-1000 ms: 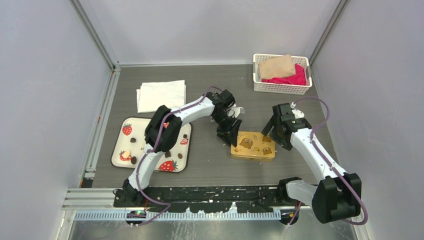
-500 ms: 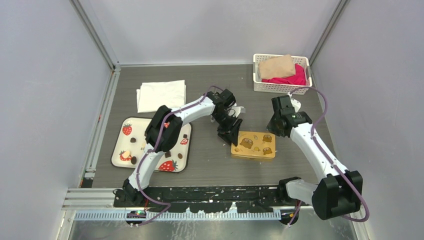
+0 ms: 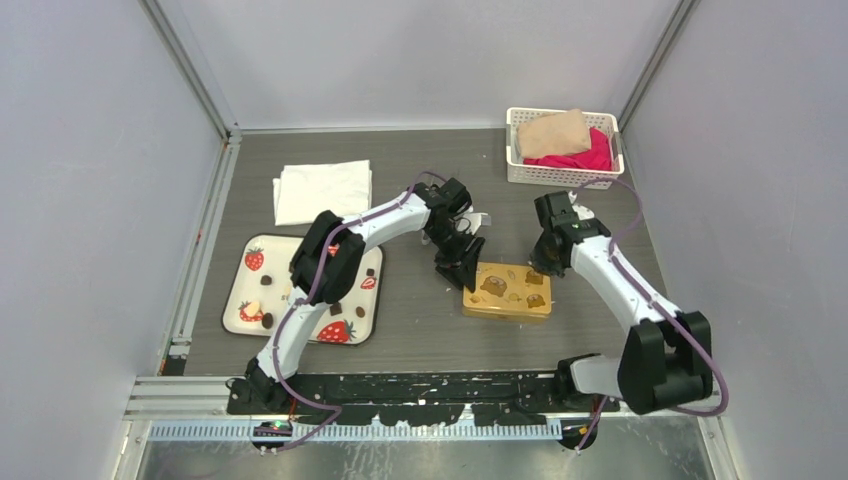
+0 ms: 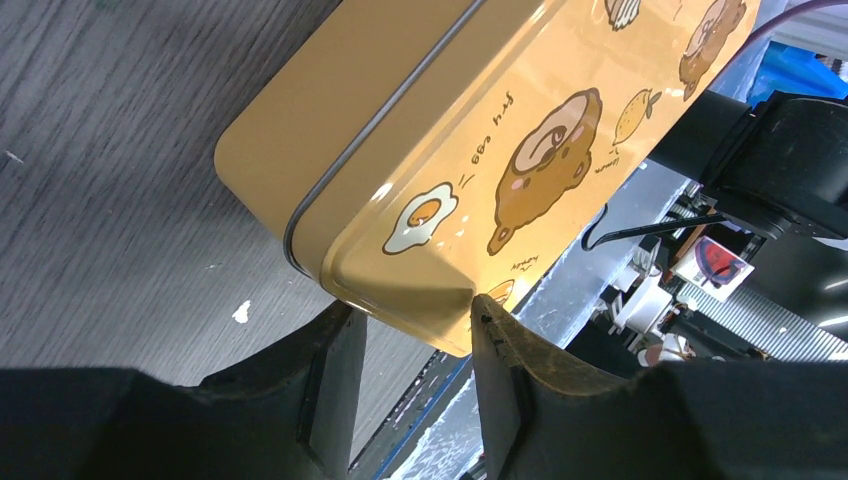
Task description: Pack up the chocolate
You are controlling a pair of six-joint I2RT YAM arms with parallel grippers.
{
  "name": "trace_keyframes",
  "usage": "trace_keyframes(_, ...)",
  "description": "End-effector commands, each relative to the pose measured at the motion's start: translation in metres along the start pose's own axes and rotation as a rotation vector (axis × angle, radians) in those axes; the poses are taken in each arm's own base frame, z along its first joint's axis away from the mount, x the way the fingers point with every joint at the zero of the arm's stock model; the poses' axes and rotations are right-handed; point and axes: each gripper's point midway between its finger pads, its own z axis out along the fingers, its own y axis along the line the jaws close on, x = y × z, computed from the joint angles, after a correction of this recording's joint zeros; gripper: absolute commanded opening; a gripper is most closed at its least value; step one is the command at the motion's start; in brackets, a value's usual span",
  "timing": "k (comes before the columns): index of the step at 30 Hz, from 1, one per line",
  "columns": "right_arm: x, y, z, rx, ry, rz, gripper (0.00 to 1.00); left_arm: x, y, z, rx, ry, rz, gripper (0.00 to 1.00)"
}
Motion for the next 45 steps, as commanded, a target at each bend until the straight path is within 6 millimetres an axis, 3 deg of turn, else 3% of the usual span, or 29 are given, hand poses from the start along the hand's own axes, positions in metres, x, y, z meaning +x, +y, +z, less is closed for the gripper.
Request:
trace_keyframes(1, -0.021, 0.006, -0.044, -0.087, -0.089, 0.017, 0.01, -0.011, -0.012, -0.006, 0.026, -0.029, 0.035, 0.44)
trace_keyframes(4, -0.004, -0.002, -0.055, -0.099, -0.049, 0.028, 0.01, -0.011, -0.012, -0.006, 0.026, -0.030, 0.036, 0.44)
trace_keyframes(7, 0.025, -0.017, -0.054, -0.071, 0.024, 0.077, 0.01, -0.011, -0.011, -0.006, 0.024, -0.030, 0.033, 0.44)
trace_keyframes(9, 0.047, -0.030, -0.046, -0.015, 0.079, 0.113, 0.01, -0.010, -0.011, -0.005, 0.024, -0.027, 0.031, 0.44)
trace_keyframes(13, 0.094, -0.057, -0.012, 0.143, 0.212, 0.161, 0.01, -0.009, -0.009, -0.004, 0.022, -0.024, 0.029, 0.44)
trace_keyframes(16, 0.104, -0.067, -0.002, 0.222, 0.257, 0.149, 0.01, -0.008, -0.010, -0.005, 0.021, -0.021, 0.030, 0.44)
trace_keyframes(23, 0.042, -0.045, -0.040, 0.113, 0.047, 0.158, 0.01, -0.007, -0.014, -0.011, 0.015, -0.028, 0.042, 0.44)
trace_keyframes(27, 0.018, -0.031, -0.054, 0.058, -0.016, 0.151, 0.01, -0.011, -0.023, -0.025, -0.007, -0.057, 0.075, 0.44)
trace_keyframes(31, -0.001, -0.024, -0.060, 0.023, -0.083, 0.125, 0.03, -0.013, -0.019, -0.050, -0.138, -0.096, 0.130, 0.57)
trace_keyframes(32, -0.008, -0.022, -0.063, 0.010, -0.110, 0.116, 0.08, -0.013, -0.015, -0.057, -0.178, -0.102, 0.139, 0.62)
trace_keyframes(35, -0.035, -0.015, -0.079, -0.027, -0.213, 0.101, 0.41, -0.011, -0.005, -0.080, -0.293, -0.129, 0.161, 0.79)
trace_keyframes(37, -0.057, -0.012, -0.092, -0.037, -0.294, 0.099, 0.57, -0.008, 0.001, -0.094, -0.356, -0.138, 0.178, 0.83)
trace_keyframes(41, -0.103, -0.009, -0.124, -0.044, -0.461, 0.106, 0.67, -0.006, 0.006, -0.132, -0.504, -0.196, 0.206, 0.84)
trace_keyframes(45, -0.142, -0.010, -0.164, -0.051, -0.621, 0.153, 0.73, -0.017, 0.009, -0.190, -0.688, -0.384, 0.192, 0.86)
